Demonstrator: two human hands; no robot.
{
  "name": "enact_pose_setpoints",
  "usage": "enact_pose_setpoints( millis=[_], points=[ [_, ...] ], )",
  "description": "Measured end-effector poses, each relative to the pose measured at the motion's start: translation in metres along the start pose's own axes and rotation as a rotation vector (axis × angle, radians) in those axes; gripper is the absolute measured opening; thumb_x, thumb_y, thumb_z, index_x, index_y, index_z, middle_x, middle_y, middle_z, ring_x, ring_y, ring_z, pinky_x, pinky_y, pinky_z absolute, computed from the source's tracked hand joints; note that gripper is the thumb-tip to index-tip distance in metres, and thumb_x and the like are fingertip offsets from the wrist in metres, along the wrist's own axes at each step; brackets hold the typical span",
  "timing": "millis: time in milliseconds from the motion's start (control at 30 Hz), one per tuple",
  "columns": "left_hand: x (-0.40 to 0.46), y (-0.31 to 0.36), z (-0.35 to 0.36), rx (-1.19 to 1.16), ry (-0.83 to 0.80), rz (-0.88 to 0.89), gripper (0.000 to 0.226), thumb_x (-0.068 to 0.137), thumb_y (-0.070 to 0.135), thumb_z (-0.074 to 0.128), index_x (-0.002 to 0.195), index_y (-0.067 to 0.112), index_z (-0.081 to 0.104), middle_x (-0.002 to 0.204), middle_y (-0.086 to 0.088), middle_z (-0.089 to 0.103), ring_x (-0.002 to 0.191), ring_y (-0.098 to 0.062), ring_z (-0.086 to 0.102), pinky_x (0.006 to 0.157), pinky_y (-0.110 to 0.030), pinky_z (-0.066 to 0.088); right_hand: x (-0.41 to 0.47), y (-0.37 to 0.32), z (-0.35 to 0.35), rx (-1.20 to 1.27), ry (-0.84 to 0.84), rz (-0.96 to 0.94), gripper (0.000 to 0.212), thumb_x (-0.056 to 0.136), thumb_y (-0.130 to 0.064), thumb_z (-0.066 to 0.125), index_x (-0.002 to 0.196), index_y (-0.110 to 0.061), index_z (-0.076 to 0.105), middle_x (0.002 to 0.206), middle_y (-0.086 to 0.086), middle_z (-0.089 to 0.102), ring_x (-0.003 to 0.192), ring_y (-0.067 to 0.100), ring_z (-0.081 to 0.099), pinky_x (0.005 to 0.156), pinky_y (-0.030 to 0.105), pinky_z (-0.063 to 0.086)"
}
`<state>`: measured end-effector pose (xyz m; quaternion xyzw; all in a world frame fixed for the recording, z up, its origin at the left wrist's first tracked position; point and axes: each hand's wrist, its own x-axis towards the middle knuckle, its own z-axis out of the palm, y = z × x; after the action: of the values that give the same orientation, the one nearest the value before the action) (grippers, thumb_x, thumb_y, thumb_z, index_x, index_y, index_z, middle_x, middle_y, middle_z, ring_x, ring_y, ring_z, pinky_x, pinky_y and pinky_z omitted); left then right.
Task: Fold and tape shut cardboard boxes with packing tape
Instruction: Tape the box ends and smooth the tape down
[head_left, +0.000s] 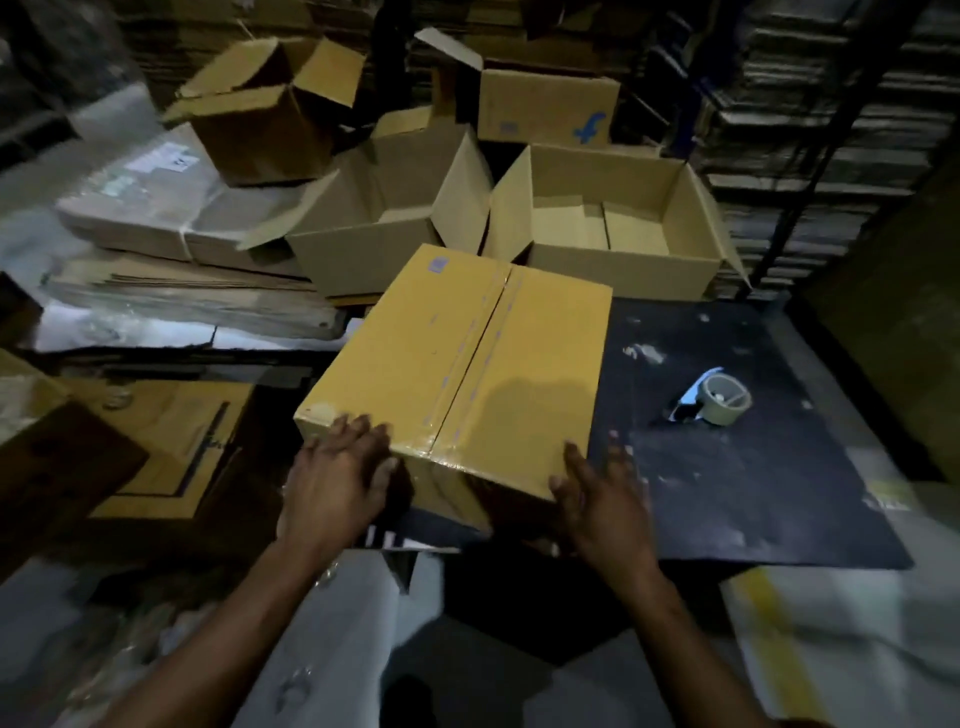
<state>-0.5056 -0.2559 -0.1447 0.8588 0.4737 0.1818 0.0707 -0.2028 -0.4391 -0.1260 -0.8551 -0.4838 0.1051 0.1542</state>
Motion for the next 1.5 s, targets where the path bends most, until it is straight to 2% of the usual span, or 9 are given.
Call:
enact_pose_setpoints(
  millis=[100,233,333,500,633,833,1067,1367,1500],
  points=[
    [-0.013,0.054,0.019,-0.176,-0.12,-0.059,0.068,0.106,0.07,0.046,0.159,0.027,0.056,0.173,-0.016,0.039,0.165,-0.035,0.026,0.128,-0.062,0.033,-0.008,-0.011,0.0,0.043,-0.176,0.106,0.062,0.112,-0.056,0.036,0.169,-0.035,0.024,0.138,0.021,0.067,0.124,0.041,0.065,0.093,0.045,0.052],
    [-0.005,0.079,0.047,-0.187,-0.166,-0.166,0.093,0.1,0.089,0.023,0.169,0.028,0.041,0.184,-0.013,0.003,0.168,-0.037,-0.017,0.132,-0.066,0.007,-0.009,-0.046,0.008,-0.17,-0.205,-0.009,0.069,0.112,-0.054,0.035,0.17,-0.023,0.014,0.117,0.019,0.074,0.104,0.039,0.069,0.072,0.041,0.045],
    [0.018,0.052,0.039,-0.061,-0.212,-0.205,0.09,0.1,0.089,0.026,0.17,0.033,0.035,0.184,-0.01,0.006,0.167,-0.042,-0.017,0.126,-0.077,0.003,-0.002,-0.07,0.004,-0.221,-0.304,-0.143,0.067,0.108,-0.046,0.051,0.165,-0.019,0.03,0.119,0.02,0.071,0.105,0.041,0.067,0.069,0.04,0.041],
    [0.074,0.027,0.012,0.054,-0.32,-0.064,0.073,0.093,0.06,0.048,0.158,0.029,0.048,0.178,-0.014,0.028,0.165,-0.046,0.014,0.123,-0.077,0.022,0.051,-0.084,-0.018,0.037,-0.25,-0.05,0.048,0.095,-0.067,0.054,0.097,-0.027,0.078,0.08,-0.002,0.076,0.076,0.021,0.072,0.064,0.032,0.056],
    [0.109,0.07,0.027,-0.023,-0.325,0.076,0.087,0.094,0.077,0.035,0.164,0.027,0.047,0.178,-0.013,0.031,0.168,-0.035,0.017,0.13,-0.063,0.021,0.145,-0.037,-0.04,0.084,0.055,0.09,0.044,0.096,-0.06,0.059,0.121,-0.029,0.078,0.108,-0.002,0.08,0.101,0.025,0.075,0.081,0.04,0.061],
    [0.137,0.135,0.066,-0.009,-0.426,-0.001,0.105,0.095,0.094,0.017,0.173,0.022,0.019,0.183,-0.017,0.0,0.169,-0.033,-0.009,0.13,-0.071,0.001,0.286,0.055,-0.047,0.031,0.004,0.275,0.077,0.102,-0.068,0.041,0.16,-0.016,0.043,0.166,0.021,0.038,0.146,0.045,0.044,0.115,0.055,0.043],
    [0.14,0.156,0.086,0.107,-0.425,-0.115,0.112,0.091,0.099,0.005,0.175,0.026,-0.001,0.181,-0.014,-0.019,0.167,-0.032,-0.022,0.122,-0.079,-0.016,0.337,0.073,-0.042,0.452,0.018,0.372,0.058,0.095,-0.065,0.063,0.066,-0.015,0.07,0.076,0.009,0.072,0.086,0.036,0.073,0.072,0.034,0.053],
    [0.137,0.141,0.078,0.131,-0.354,-0.106,0.101,0.094,0.097,0.008,0.175,0.038,-0.004,0.182,-0.004,-0.018,0.168,-0.022,-0.019,0.128,-0.071,-0.012,0.326,0.098,-0.041,0.464,-0.028,0.164,0.057,0.094,-0.054,0.071,0.067,-0.003,0.071,0.065,0.016,0.068,0.06,0.024,0.065,0.062,0.041,0.055],
    [0.141,0.143,0.075,0.133,-0.373,-0.097,0.099,0.096,0.095,0.009,0.175,0.037,-0.002,0.183,-0.006,-0.014,0.169,-0.024,-0.016,0.128,-0.074,-0.009,0.304,0.095,-0.041,0.587,0.007,0.117,0.039,0.107,-0.04,0.062,0.119,-0.007,0.078,0.111,0.017,0.078,0.104,0.028,0.072,0.089,0.04,0.055]
  ],
)
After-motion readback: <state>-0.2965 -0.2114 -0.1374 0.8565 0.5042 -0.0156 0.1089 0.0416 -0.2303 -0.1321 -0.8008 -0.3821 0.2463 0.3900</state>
